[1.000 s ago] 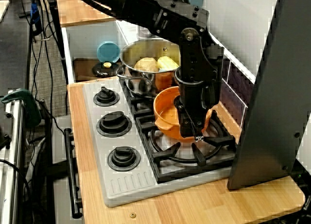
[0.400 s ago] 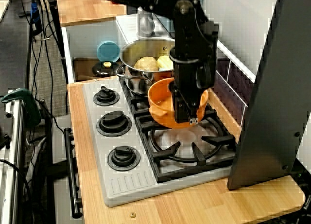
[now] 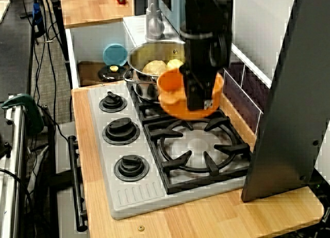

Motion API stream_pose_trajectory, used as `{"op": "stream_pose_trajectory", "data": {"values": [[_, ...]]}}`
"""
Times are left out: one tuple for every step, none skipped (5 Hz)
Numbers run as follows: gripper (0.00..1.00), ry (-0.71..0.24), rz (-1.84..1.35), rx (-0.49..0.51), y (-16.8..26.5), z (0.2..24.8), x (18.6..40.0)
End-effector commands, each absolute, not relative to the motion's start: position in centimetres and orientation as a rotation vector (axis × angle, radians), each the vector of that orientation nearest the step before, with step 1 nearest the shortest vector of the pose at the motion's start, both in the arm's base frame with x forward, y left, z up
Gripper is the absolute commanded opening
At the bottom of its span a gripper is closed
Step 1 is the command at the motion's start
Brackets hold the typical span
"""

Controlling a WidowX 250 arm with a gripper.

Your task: Lift pot from stove

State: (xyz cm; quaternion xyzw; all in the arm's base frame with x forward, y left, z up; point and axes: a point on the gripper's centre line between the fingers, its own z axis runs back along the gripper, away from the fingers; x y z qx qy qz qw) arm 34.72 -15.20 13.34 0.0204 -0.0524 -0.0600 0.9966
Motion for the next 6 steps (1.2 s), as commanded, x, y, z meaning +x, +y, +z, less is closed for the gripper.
{"op": "stream_pose_trajectory", "data": {"values": [[0.00, -0.193, -0.111, -0.019, -14.9, 18.3, 34.7], [0.00, -0.196, -0.114, -0.035, -14.8, 19.3, 34.1], [0.00, -0.201, -0.114, -0.054, -14.5, 20.4, 33.7], [0.00, -0.206, -0.114, -0.070, -14.3, 21.6, 33.4], [0.00, -0.212, -0.109, -0.092, -14.0, 23.0, 33.3], [0.00, -0.213, -0.112, -0.104, -13.9, 24.0, 33.2]]}}
